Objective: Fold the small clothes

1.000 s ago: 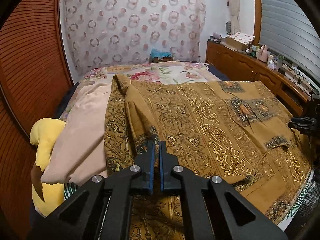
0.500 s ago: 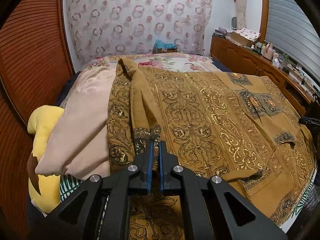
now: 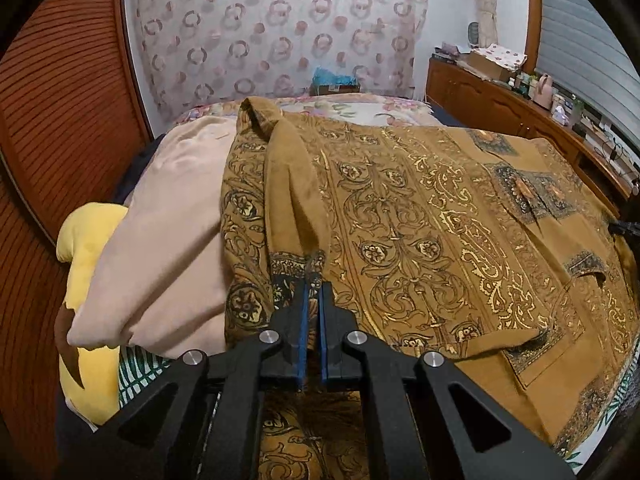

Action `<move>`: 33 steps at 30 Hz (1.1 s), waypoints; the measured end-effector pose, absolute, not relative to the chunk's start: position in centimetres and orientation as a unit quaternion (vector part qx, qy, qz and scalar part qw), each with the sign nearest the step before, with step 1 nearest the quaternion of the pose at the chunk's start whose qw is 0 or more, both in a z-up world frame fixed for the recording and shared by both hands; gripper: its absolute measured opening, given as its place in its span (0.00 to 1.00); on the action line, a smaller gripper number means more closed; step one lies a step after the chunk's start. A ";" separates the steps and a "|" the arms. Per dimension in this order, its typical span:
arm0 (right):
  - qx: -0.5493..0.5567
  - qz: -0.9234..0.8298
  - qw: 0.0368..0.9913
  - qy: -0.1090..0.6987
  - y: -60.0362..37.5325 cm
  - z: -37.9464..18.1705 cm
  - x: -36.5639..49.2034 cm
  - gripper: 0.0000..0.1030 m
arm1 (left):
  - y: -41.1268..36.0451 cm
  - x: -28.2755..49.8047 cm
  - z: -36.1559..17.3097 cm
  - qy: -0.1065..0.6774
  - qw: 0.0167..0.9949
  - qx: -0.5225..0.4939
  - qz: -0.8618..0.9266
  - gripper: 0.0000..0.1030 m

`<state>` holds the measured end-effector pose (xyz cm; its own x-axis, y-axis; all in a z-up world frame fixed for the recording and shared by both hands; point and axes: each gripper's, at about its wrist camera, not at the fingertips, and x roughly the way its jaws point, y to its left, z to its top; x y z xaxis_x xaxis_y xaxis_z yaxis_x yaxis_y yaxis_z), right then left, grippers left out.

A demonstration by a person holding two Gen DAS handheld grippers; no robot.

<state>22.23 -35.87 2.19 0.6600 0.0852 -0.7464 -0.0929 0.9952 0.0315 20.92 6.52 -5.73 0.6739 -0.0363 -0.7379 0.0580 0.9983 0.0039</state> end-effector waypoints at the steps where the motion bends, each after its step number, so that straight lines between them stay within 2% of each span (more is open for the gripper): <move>1: -0.003 0.050 0.913 0.405 -35.8 2.4 22.1 0.23 | 6.4 20.8 -5.6 0.401 0.916 0.015 -0.026 0.04; 5: -0.005 0.064 0.917 0.395 -35.7 2.6 21.8 0.19 | 6.3 20.7 -5.3 0.396 0.918 0.018 -0.027 0.04; 13: -0.021 0.070 0.924 0.376 -35.1 2.9 21.6 0.19 | 6.6 21.0 -5.8 0.407 0.913 0.012 -0.029 0.04; 22: -0.059 0.050 0.914 0.399 -35.0 1.9 23.4 0.20 | 6.8 21.2 -6.0 0.416 0.909 0.008 -0.031 0.04; 24: -0.073 0.049 0.918 0.387 -34.6 2.5 23.5 0.28 | 6.8 21.2 -6.0 0.416 0.909 0.009 -0.031 0.04; 25: -0.077 0.050 0.920 0.382 -34.5 2.7 23.6 0.36 | 6.8 21.2 -6.1 0.416 0.909 0.010 -0.031 0.04; 26: -0.078 0.053 0.920 0.380 -34.4 2.8 23.8 0.38 | 6.8 21.3 -6.1 0.416 0.909 0.011 -0.031 0.04; 33: -0.055 0.074 0.903 0.419 -35.1 1.7 26.3 0.39 | 6.9 21.3 -6.3 0.416 0.909 0.010 -0.031 0.04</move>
<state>26.35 -35.05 1.66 0.6382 0.0883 -0.7648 -0.1805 0.9829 -0.0371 21.32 6.86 -6.27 0.6527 -0.0474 -0.7561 0.0644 0.9979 -0.0069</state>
